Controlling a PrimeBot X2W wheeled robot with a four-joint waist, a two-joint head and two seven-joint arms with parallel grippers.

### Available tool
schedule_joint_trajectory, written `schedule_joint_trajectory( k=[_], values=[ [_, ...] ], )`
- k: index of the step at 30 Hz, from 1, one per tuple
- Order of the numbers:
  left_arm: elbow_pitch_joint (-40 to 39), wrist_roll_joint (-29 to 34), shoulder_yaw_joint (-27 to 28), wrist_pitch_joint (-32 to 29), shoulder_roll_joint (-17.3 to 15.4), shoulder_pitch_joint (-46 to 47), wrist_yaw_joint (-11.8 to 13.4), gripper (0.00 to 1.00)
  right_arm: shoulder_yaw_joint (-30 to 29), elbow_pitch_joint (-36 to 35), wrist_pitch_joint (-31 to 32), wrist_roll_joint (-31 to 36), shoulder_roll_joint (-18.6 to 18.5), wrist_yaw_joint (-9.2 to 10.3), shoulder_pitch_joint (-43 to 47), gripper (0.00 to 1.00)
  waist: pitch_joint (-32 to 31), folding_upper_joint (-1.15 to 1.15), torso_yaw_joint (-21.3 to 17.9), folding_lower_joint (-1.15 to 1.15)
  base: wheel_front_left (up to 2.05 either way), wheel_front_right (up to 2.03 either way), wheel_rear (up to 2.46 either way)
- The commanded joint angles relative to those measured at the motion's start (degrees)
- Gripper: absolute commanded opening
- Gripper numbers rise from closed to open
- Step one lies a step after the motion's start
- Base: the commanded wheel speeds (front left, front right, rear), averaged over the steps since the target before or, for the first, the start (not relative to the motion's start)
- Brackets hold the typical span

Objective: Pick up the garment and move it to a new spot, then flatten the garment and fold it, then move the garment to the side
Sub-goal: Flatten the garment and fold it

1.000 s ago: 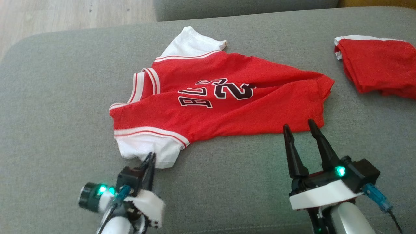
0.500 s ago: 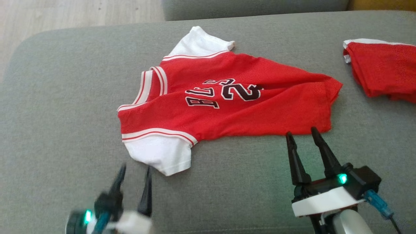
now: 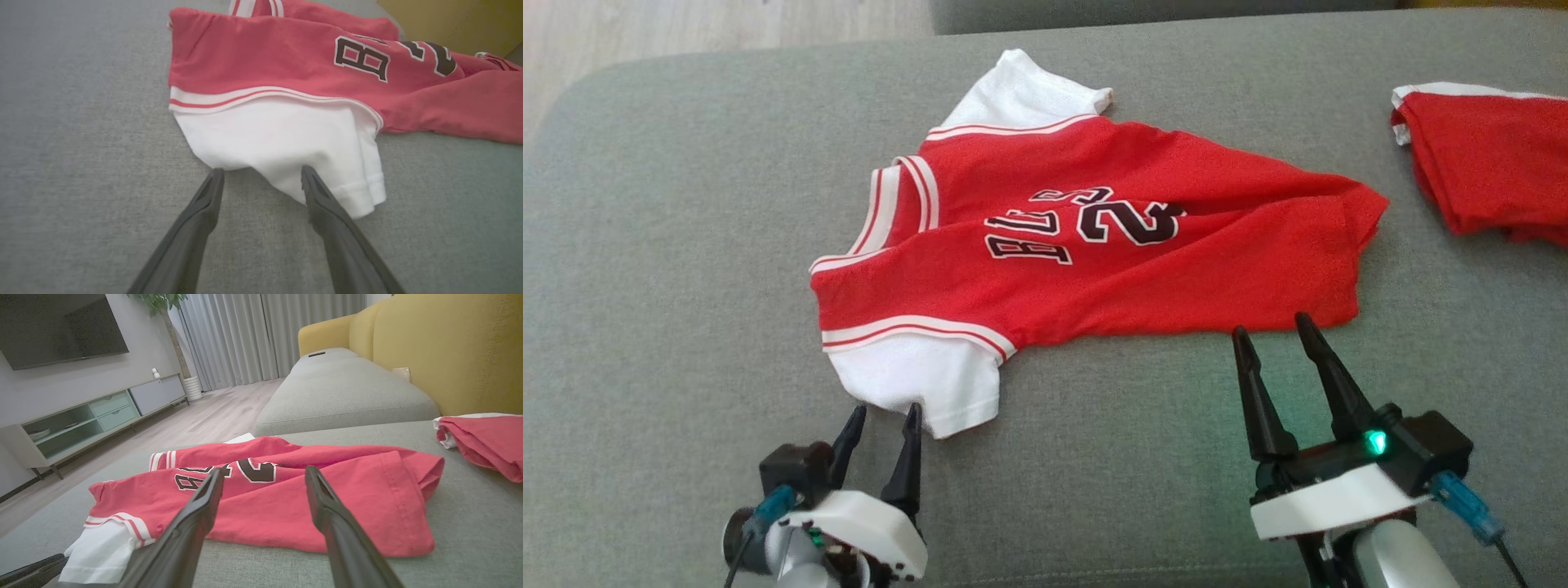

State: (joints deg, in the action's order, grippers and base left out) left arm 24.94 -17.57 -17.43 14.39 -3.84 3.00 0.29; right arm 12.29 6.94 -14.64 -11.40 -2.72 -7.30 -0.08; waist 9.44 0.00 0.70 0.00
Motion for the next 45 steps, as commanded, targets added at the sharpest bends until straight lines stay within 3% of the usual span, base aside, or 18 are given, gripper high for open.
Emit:
schedule_joint_trajectory(
  k=[1, 8, 9, 10, 11, 16, 20, 27, 34, 45],
  values=[
    [-0.16, -0.86, 1.84, 0.61, 0.17, 2.34, -0.13, 1.0, 1.25, -1.62, -0.36, 0.54, -0.16, -0.19, -2.32, 1.0, 0.5, 0.0, -0.59, 0.0, 0.0, 0.0, 0.0],
    [7.55, -0.64, -0.05, 0.6, 0.59, 5.46, -0.1, 0.99, 1.08, -1.74, -0.36, 0.63, -0.16, -0.19, -2.73, 1.0, 1.01, 0.0, -1.76, 0.0, 0.0, 0.0, 0.0],
    [8.17, -0.56, -0.42, 0.6, 0.61, 5.67, -0.27, 0.71, 1.02, -1.74, -0.36, 0.65, -0.16, -0.19, -2.7, 1.0, 0.94, 0.0, -1.84, 0.0, 0.0, 0.0, 0.0],
    [8.61, -0.45, -0.71, 0.59, 0.61, 5.74, -0.29, 0.29, 0.96, -1.7, -0.36, 0.69, -0.16, -0.19, -2.65, 1.0, 0.85, 0.0, -1.9, 0.0, 0.0, 0.0, 0.0],
    [8.81, -0.47, -0.9, 0.55, 0.62, 5.68, -0.28, 0.0, 0.87, -1.66, -0.36, 0.74, -0.16, -0.19, -2.6, 1.0, 0.75, 0.0, -1.93, 0.0, 0.0, 0.0, 0.0],
    [6.37, -1.11, -0.7, 0.56, 0.5, 4.52, -0.39, 0.0, -0.31, -1.42, -0.36, 0.91, -0.16, -0.19, -2.11, 1.0, 0.28, 0.0, -1.59, 0.0, 0.0, 0.0, 0.0],
    [-0.22, -1.56, 0.24, 0.58, -0.67, 2.02, 0.03, 0.0, -2.7, 0.39, -0.36, 0.77, -0.16, -0.19, -1.34, 1.0, -0.66, 0.0, -0.53, 0.0, 0.0, 0.0, 0.0],
    [-13.58, -4.08, 2.61, -2.16, -3.63, -0.74, -0.01, 0.0, -9.92, 10.15, -0.25, 3.71, -0.16, -0.19, -4.07, 1.0, -1.35, 0.0, 1.44, 0.0, 0.0, 0.0, 0.0],
    [-20.88, -5.42, 4.02, -5.42, -5.47, -0.46, 0.54, 0.0, -16.69, 19.42, 7.08, 9.32, -0.16, -0.19, -11.91, 1.0, -0.11, 0.0, 2.22, 0.0, 0.0, 0.0, 0.0],
    [-22.19, -5.38, 3.71, -5.61, -6.1, 0.83, 0.69, 0.0, -17.63, 25.52, 15.63, 10.31, -0.16, -0.19, -16.32, 1.0, 0.91, 0.0, 3.25, 0.0, 0.0, 0.0, 0.0]
  ],
)
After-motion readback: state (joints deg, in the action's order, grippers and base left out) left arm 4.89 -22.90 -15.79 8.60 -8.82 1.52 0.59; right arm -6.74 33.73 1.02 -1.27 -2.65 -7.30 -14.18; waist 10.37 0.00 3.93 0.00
